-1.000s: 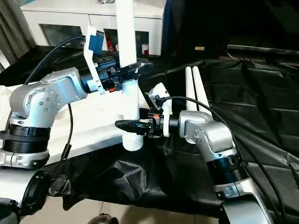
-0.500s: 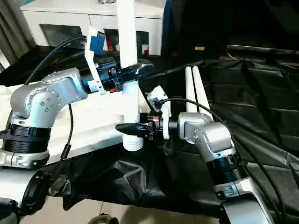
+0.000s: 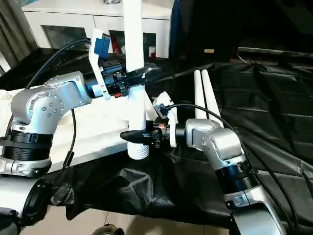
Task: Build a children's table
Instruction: Pick table leg
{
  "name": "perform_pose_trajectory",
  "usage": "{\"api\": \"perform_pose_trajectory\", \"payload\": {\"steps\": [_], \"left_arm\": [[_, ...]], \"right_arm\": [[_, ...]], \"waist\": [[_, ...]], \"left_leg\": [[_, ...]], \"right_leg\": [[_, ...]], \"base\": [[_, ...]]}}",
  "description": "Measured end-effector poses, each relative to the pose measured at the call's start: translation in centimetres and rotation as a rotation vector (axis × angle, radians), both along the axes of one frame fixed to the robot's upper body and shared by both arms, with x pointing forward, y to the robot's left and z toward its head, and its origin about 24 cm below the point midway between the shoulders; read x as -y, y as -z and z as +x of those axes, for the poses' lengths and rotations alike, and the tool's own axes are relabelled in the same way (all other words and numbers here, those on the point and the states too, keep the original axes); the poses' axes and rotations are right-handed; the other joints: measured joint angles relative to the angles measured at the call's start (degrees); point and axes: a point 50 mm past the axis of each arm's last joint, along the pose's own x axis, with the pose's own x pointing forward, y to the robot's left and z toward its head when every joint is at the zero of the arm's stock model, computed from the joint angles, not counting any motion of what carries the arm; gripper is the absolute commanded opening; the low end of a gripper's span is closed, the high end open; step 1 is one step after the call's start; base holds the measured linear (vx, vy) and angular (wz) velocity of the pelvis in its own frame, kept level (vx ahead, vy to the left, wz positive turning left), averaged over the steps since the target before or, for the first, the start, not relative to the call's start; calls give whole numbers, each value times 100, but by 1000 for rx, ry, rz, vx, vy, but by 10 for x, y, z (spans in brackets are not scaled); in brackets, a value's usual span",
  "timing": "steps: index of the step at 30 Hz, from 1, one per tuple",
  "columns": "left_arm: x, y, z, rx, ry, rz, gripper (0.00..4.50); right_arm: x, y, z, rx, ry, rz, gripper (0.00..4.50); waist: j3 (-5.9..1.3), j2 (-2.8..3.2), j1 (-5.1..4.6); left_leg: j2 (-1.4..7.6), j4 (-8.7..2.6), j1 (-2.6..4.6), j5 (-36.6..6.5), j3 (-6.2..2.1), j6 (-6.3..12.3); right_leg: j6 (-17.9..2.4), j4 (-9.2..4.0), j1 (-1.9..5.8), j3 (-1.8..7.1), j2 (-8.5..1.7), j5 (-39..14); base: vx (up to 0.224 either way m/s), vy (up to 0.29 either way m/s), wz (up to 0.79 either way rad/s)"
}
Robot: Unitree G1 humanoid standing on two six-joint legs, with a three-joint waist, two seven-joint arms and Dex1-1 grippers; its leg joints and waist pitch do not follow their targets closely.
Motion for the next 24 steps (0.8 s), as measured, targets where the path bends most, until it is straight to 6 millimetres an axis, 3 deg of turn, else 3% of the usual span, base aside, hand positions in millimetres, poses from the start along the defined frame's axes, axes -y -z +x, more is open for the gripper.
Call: {"api": "perform_pose_trajectory", "payload": {"steps": [4, 7, 12, 18, 21, 22, 24], "left_arm": [[-3, 1, 5, -7, -50, -37, 259], [-5, -14, 10, 76, -103, -177, 277], [-9, -38, 14, 143, -204, -419, 277], [-20, -42, 18, 163, -288, -478, 277], [-33, -18, 27, 286, -379, -7, 277], [-39, 4, 26, 297, -359, 180, 277], [-45, 42, 20, 226, -278, 352, 277]], "right_arm": [[-1, 2, 2, -8, 27, 9, 192], [-2, 2, 4, -7, 59, 32, 191], [-4, -3, 10, 22, 139, 101, 191], [0, -5, 22, 81, 311, 143, 191], [17, 3, 38, 168, 559, 49, 191], [32, 7, 44, 194, 665, 3, 191], [55, 8, 48, 220, 778, -56, 191]], "waist": [[0, 0, -1], [0, 0, 14], [0, 0, 18], [0, 1, 2], [-24, 39, -16], [-36, 58, -19], [-34, 64, -13]], "left_leg": [[0, 0, -1, 0, 0, 0], [0, 0, -3, 0, 0, 0], [0, 1, -1, 0, 0, 0], [0, 2, -2, 0, 0, 0], [-1, -3, 6, 2, -2, -4], [-7, -7, 7, 1, 1, -4], [-10, -10, 2, 1, 2, -4]], "right_leg": [[0, 0, 0, 0, 0, 0], [0, -1, 0, -1, 0, 0], [-1, 0, 0, 0, 0, 1], [0, 0, -1, 0, 0, 1], [6, -1, 1, 3, 0, 1], [16, -5, 2, 11, -4, 1], [22, -7, -1, 11, -6, 0]], "base": [[0, 0, 0], [0, 0, 0], [0, 0, 0], [0, 0, 0], [0, 0, 0], [0, 0, 0], [0, 0, 0]]}}
